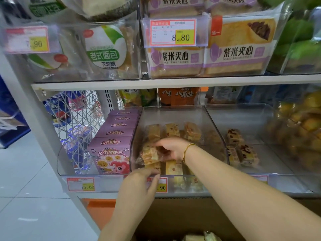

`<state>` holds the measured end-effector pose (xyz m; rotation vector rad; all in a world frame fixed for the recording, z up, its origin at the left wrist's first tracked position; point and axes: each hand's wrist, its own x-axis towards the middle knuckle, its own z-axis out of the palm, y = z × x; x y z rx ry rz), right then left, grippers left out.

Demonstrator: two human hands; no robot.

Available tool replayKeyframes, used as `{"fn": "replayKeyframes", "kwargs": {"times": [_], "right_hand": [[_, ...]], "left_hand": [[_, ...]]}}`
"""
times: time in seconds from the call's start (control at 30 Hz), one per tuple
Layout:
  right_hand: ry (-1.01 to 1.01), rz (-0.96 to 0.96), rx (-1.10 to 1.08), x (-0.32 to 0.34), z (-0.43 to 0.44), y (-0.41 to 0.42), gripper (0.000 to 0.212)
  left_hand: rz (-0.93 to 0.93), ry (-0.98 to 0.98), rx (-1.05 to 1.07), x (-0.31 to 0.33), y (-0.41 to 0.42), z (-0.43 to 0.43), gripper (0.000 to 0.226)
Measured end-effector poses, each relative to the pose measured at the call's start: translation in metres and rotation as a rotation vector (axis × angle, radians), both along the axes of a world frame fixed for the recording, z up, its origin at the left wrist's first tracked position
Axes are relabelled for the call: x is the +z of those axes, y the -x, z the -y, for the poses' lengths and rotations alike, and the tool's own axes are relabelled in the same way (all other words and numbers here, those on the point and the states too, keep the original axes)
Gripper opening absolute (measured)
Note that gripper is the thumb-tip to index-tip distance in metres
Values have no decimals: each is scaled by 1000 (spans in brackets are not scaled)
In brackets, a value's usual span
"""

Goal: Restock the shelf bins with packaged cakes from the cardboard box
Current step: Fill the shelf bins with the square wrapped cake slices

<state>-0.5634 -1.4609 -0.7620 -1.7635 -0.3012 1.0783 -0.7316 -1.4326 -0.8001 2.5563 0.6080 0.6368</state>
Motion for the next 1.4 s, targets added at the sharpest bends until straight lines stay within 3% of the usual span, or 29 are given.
{"fn": "replayKeyframes", "kwargs": {"times": [0.13, 0.27, 0.4, 0.57, 0.67, 0.8, 0.93, 1.03, 1.13, 1.23, 1.3, 1.37, 1.4], "right_hand": [[-39, 166, -94, -7, -10, -3, 31], [160, 559, -79, -17, -8, -5, 59], [134, 686, -3, -11, 3, -2, 47], [-154, 833, -17, 18, 67, 40, 13], [-255, 884, 33, 13, 124, 81, 6], [-183, 788, 85, -34, 186, 110, 9], [55, 740, 31, -119, 222, 113, 12], [262, 671, 116, -178, 238, 113, 10], [433, 594, 249, -218, 246, 116, 32], [507, 600, 371, -229, 244, 114, 41], [460, 658, 339, -214, 238, 112, 22], [343, 779, 268, -184, 229, 109, 2], [275, 856, 231, -165, 225, 108, 3]], "left_hand": [[12, -23, 19, -2, -1, 0, 26], [29, -24, 4, -3, -2, -3, 24], [51, -43, 2, -8, -5, -5, 22], [77, -30, 2, -15, -5, -3, 20], [225, 26, -17, -22, 5, 8, 21], [409, 9, -141, -31, 33, 46, 18], [182, 116, -275, -68, 46, 63, 22], [-161, 249, -308, -119, 51, 62, 18], [-528, 397, -266, -171, 58, 58, 9], [-827, 417, -239, -200, 68, 54, 29], [-796, 432, -197, -203, 67, 52, 31], [-563, 403, -159, -182, 56, 54, 16], [-391, 344, -166, -164, 49, 56, 9]]}}
